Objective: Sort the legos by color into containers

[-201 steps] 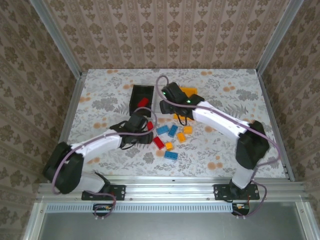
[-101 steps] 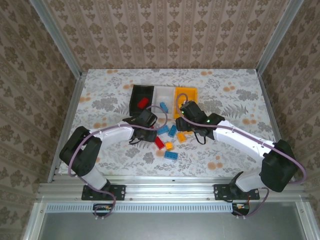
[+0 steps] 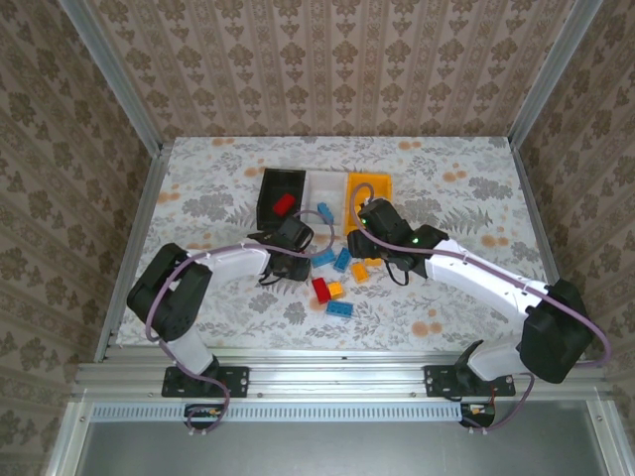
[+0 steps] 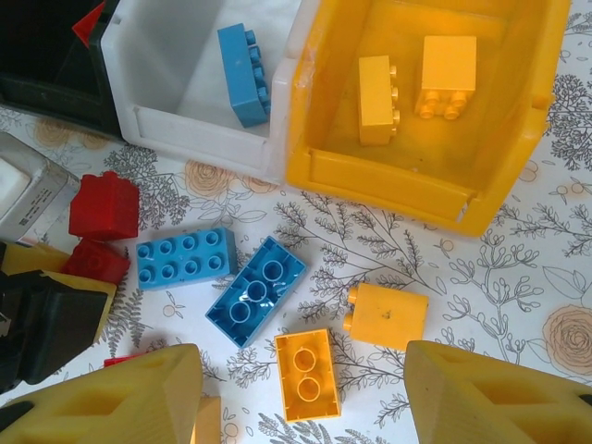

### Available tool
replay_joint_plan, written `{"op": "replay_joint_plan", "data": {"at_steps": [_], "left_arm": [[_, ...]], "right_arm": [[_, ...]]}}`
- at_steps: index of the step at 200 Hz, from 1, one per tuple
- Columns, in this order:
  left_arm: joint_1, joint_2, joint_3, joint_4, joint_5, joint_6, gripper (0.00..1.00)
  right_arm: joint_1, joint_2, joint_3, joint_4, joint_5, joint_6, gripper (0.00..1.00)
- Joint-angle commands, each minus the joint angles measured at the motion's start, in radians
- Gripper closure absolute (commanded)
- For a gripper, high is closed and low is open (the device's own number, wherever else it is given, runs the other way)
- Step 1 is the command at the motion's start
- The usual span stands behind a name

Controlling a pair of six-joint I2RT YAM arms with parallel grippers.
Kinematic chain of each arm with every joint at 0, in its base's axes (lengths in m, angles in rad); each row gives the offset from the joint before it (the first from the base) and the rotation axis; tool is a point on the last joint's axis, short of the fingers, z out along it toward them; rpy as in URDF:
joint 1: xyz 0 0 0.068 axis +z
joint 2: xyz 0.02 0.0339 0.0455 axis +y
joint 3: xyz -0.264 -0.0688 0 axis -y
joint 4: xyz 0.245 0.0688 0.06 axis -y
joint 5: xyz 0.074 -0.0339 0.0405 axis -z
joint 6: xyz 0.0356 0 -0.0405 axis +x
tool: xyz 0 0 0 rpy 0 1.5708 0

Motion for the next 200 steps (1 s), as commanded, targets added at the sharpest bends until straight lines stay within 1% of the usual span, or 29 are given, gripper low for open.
{"op": "replay_joint_plan", "data": {"at_steps": [1, 16, 33, 46, 59, 72, 89, 102, 106, 119, 130, 140, 155, 176, 200], "left_arm": [[0.002, -0.049, 0.004, -0.063, 0.003, 0.001, 0.68], [-0.004, -0.133, 0.035, -0.118, -0.010, 0.022, 0.68], [0.012, -0.229, 0.096, -0.171, -0.085, 0.057, 0.67], [0.058, -0.274, 0.142, -0.166, -0.117, 0.085, 0.64], [0.127, -0.273, 0.177, -0.134, -0.118, 0.093, 0.63], [0.192, -0.225, 0.230, -0.117, -0.105, 0.094, 0.64], [0.249, -0.110, 0.341, -0.129, -0.111, 0.098, 0.64], [0.256, 0.005, 0.458, -0.174, -0.095, 0.105, 0.64], [0.283, 0.038, 0.495, -0.188, -0.086, 0.112, 0.65], [0.289, 0.142, 0.610, -0.240, -0.077, 0.121, 0.65], [0.288, 0.201, 0.681, -0.265, -0.082, 0.128, 0.64], [0.292, 0.239, 0.715, -0.272, -0.097, 0.126, 0.60], [0.306, 0.286, 0.751, -0.288, -0.089, 0.106, 0.59], [0.325, 0.325, 0.768, -0.291, -0.056, 0.074, 0.59], [0.329, 0.334, 0.763, -0.258, 0.014, 0.077, 0.58]], "right_arm": [[-0.004, -0.036, 0.006, 0.005, 0.018, -0.010, 0.39], [-0.003, -0.037, 0.005, 0.006, 0.018, -0.012, 0.39], [-0.004, -0.030, 0.000, 0.013, 0.008, -0.012, 0.39], [-0.004, -0.022, -0.011, 0.029, -0.015, 0.001, 0.39], [0.001, -0.020, -0.032, 0.064, -0.071, 0.030, 0.39], [0.016, -0.017, -0.061, 0.116, -0.143, 0.048, 0.39], [0.039, -0.012, -0.069, 0.109, -0.115, 0.054, 0.39], [0.042, -0.020, -0.082, 0.107, -0.107, 0.057, 0.39], [0.042, -0.023, -0.088, 0.108, -0.108, 0.057, 0.39], [0.043, -0.034, -0.107, 0.114, -0.117, 0.060, 0.39], [0.046, -0.037, -0.125, 0.118, -0.122, 0.071, 0.39], [0.051, -0.031, -0.142, 0.129, -0.135, 0.083, 0.39], [0.063, -0.003, -0.152, 0.122, -0.136, 0.093, 0.39], [0.075, 0.045, -0.162, 0.102, -0.093, 0.094, 0.39], [0.079, 0.072, -0.172, 0.137, -0.149, 0.087, 0.38]]}}
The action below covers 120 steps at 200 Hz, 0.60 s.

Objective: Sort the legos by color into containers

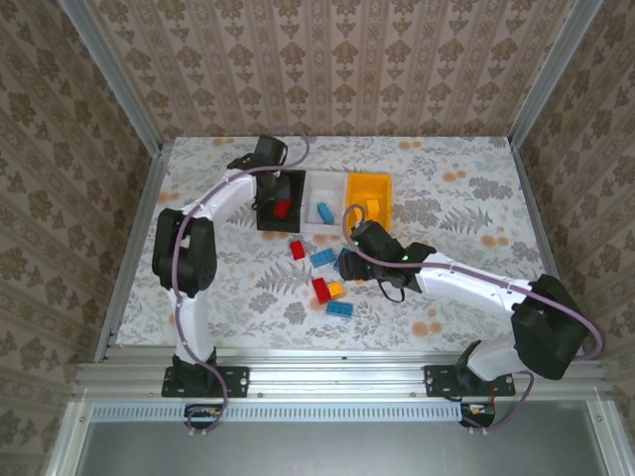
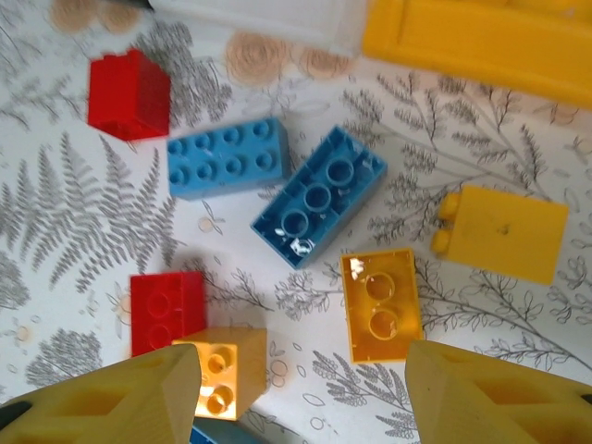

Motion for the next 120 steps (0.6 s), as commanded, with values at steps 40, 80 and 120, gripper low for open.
{"op": "replay_joint_plan", "data": {"at_steps": [40, 80, 120], "left_arm": [[0.011, -0.067, 0.005, -0.017, 0.097, -0.016, 0.51], [-0.002, -0.335, -0.256, 0.109, 0.153, -0.051, 0.37], [-0.018, -0.583, -0.616, 0.253, 0.230, -0.165, 0.30]], "right_arm": [[0.060, 0.072, 0.011, 0.023, -0.060, 0.001, 0.35], [0.139, 0.186, 0.093, -0.061, -0.043, 0.001, 0.32], [0.142, 0.261, 0.141, -0.073, -0.029, 0.004, 0.40]]}}
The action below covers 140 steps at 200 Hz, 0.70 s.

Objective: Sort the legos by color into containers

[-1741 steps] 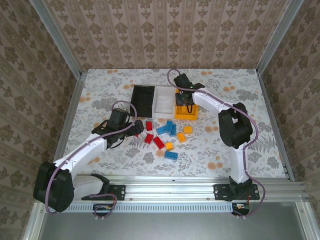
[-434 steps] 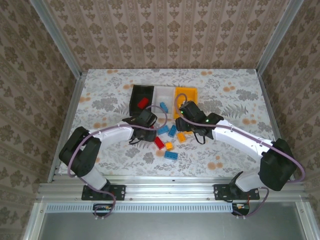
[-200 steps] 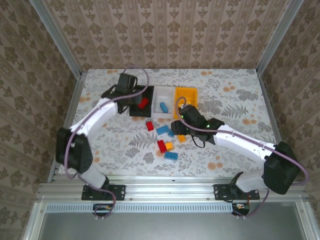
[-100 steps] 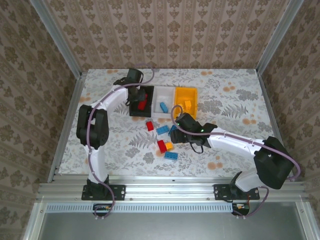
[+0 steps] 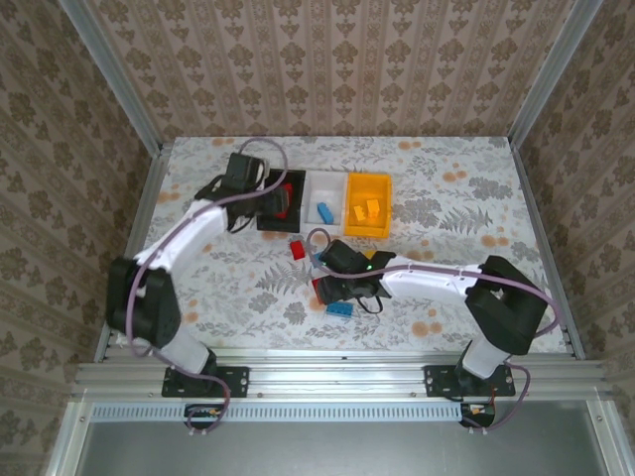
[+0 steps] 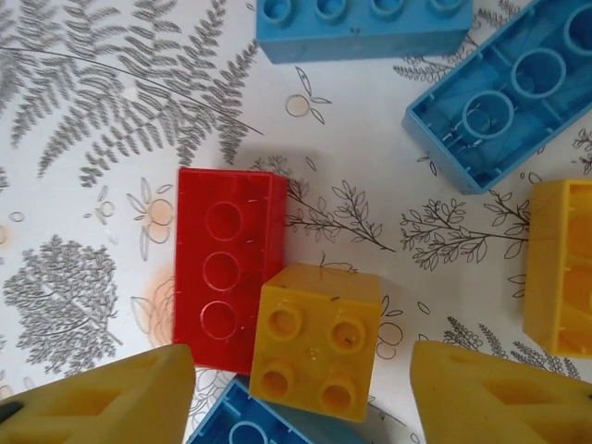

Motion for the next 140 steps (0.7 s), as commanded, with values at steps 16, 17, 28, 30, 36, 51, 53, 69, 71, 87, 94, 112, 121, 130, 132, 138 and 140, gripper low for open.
{"op": "replay_joint_plan", "data": {"at_steps": [16, 17, 28, 30, 36, 51, 53, 69, 71, 87, 94, 112, 121, 130, 132, 138, 140], "left_arm": [[-0.018, -0.181, -0.283, 0.151, 0.101, -0.129, 0.28], [-0.017, -0.187, -0.290, 0.154, 0.102, -0.130, 0.28], [-0.021, -0.252, -0.350, 0.167, 0.101, -0.149, 0.27], [-0.023, -0.257, -0.358, 0.168, 0.102, -0.151, 0.27], [-0.021, -0.288, -0.381, 0.162, 0.098, -0.155, 0.26], [-0.023, -0.354, -0.408, 0.137, 0.089, -0.158, 0.25], [-0.023, -0.362, -0.410, 0.132, 0.088, -0.156, 0.25], [-0.023, -0.416, -0.415, 0.105, 0.080, -0.140, 0.24], [-0.023, -0.421, -0.413, 0.101, 0.079, -0.138, 0.24], [-0.023, -0.448, -0.405, 0.064, 0.047, -0.109, 0.24], [-0.022, -0.457, -0.405, 0.052, 0.030, -0.102, 0.23], [-0.018, -0.470, -0.415, 0.056, 0.023, -0.103, 0.22], [-0.018, -0.473, -0.424, 0.064, 0.031, -0.110, 0.22], [-0.018, -0.473, -0.434, 0.080, 0.041, -0.118, 0.22], [-0.018, -0.473, -0.437, 0.084, 0.042, -0.119, 0.22], [-0.018, -0.473, -0.445, 0.092, 0.048, -0.127, 0.22], [-0.018, -0.473, -0.448, 0.096, 0.050, -0.128, 0.22]], "right_arm": [[-0.002, 0.071, 0.077, -0.056, 0.015, 0.000, 0.45], [-0.002, 0.073, 0.079, -0.056, 0.016, 0.000, 0.45], [-0.001, 0.087, 0.092, -0.066, 0.031, 0.005, 0.49], [-0.001, 0.089, 0.094, -0.066, 0.035, 0.006, 0.49], [-0.001, 0.095, 0.097, -0.069, 0.043, 0.008, 0.50], [-0.002, 0.104, 0.102, -0.068, 0.056, 0.016, 0.57], [-0.001, 0.106, 0.102, -0.068, 0.056, 0.017, 0.59], [-0.001, 0.119, 0.118, -0.083, 0.068, 0.017, 0.67], [-0.002, 0.120, 0.121, -0.085, 0.071, 0.018, 0.67], [-0.001, 0.113, 0.120, -0.084, 0.084, 0.022, 0.74], [0.000, 0.106, 0.115, -0.077, 0.084, 0.027, 0.76], [0.005, 0.079, 0.108, -0.079, 0.099, 0.027, 0.78], [0.008, 0.060, 0.104, -0.085, 0.114, 0.025, 0.78], [0.010, 0.034, 0.099, -0.089, 0.129, 0.021, 0.78], [0.009, 0.029, 0.098, -0.090, 0.132, 0.019, 0.78], [0.009, 0.012, 0.100, -0.098, 0.147, 0.012, 0.78], [0.008, 0.007, 0.102, -0.101, 0.153, 0.009, 0.78]]}}
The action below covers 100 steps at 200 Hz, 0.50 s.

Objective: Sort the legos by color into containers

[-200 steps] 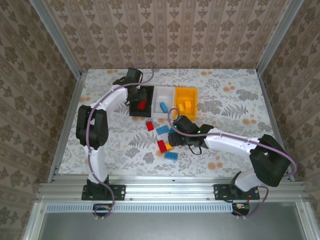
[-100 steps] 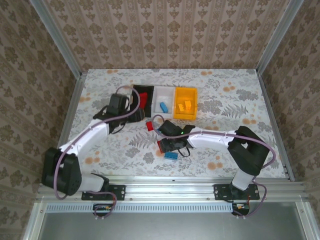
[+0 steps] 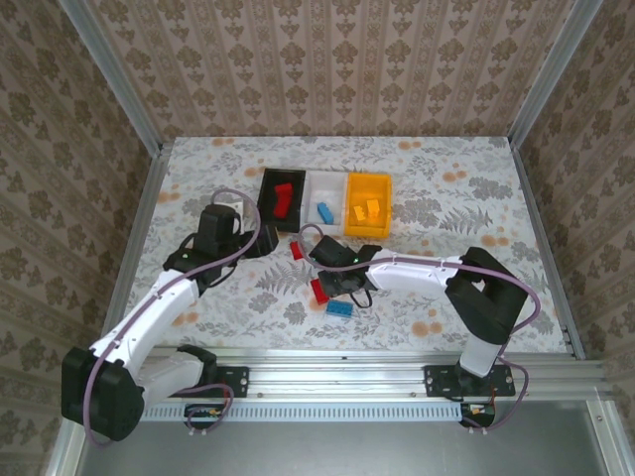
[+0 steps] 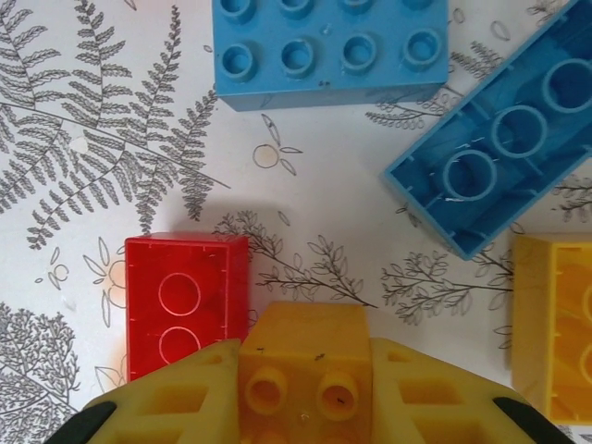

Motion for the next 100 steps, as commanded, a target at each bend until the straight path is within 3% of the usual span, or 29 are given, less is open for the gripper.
{"op": "replay_joint_plan", "data": {"at_steps": [1, 28, 56, 69, 100], "left_arm": [[0.000, -0.015, -0.028, 0.008, 0.002, -0.011, 0.22], [-0.002, -0.012, -0.072, 0.051, 0.012, -0.065, 0.22], [-0.018, -0.004, -0.126, 0.095, 0.032, -0.132, 0.22], [-0.024, -0.010, -0.144, 0.100, 0.024, -0.158, 0.21], [-0.133, -0.035, -0.193, 0.161, -0.001, -0.215, 0.11]], "right_arm": [[0.005, -0.086, 0.003, -0.050, 0.078, -0.010, 0.78], [-0.023, -0.154, 0.057, -0.093, 0.154, -0.078, 0.78], [-0.156, -0.145, 0.162, -0.083, 0.159, -0.169, 0.78], [-0.228, -0.108, 0.224, -0.070, 0.147, -0.198, 0.78], [-0.371, 0.071, 0.414, -0.085, 0.093, -0.249, 0.78]]}}
